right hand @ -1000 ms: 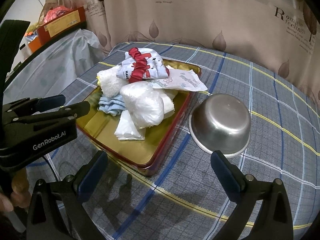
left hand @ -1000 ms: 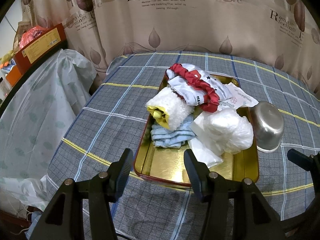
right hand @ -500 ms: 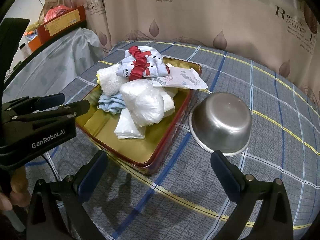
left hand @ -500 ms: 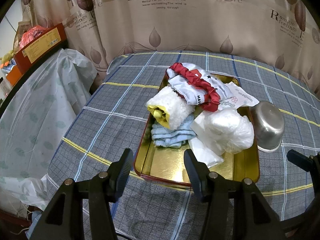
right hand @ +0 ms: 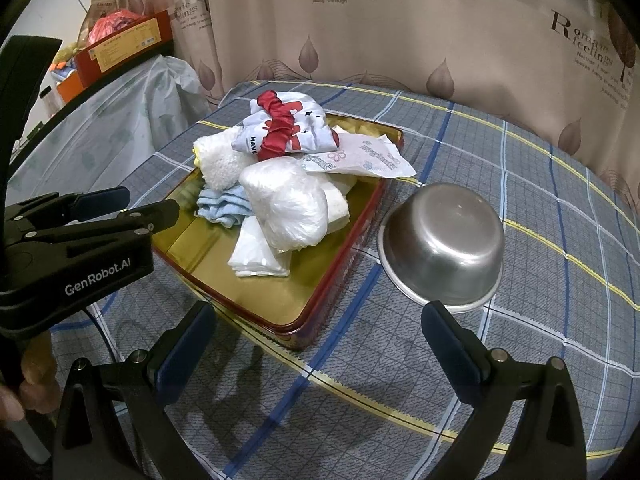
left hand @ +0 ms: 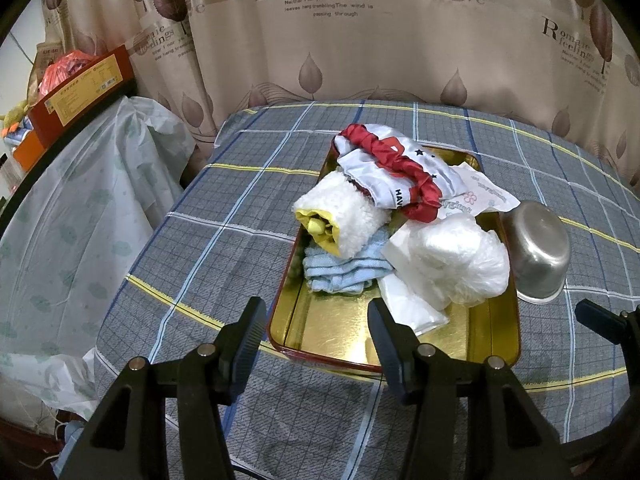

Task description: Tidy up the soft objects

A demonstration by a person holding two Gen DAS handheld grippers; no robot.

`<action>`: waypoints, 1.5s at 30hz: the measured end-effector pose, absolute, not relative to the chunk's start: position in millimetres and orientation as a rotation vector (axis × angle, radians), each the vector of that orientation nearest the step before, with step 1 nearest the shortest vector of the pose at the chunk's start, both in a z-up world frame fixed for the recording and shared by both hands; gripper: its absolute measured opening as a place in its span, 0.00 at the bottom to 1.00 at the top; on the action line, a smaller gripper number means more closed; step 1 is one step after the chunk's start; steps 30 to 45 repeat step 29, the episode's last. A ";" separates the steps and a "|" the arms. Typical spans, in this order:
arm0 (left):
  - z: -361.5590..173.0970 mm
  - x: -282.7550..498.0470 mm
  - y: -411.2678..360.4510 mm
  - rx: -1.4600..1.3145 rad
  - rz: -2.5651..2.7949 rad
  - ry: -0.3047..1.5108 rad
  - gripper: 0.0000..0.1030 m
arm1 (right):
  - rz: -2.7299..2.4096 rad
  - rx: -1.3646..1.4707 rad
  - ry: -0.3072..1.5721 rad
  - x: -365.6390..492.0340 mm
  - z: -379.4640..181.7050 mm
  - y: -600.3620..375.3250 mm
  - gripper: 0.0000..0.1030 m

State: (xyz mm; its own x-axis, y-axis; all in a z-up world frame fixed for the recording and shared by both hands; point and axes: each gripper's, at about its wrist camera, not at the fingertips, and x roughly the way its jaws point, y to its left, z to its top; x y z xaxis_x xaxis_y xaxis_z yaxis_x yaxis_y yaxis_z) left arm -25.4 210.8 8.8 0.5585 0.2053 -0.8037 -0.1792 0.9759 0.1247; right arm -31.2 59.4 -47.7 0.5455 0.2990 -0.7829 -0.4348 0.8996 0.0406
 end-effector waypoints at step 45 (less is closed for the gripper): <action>11.0 -27.7 214.3 -0.003 0.241 0.951 0.53 | 0.450 -0.174 0.898 -33.2 -49.9 61.5 0.99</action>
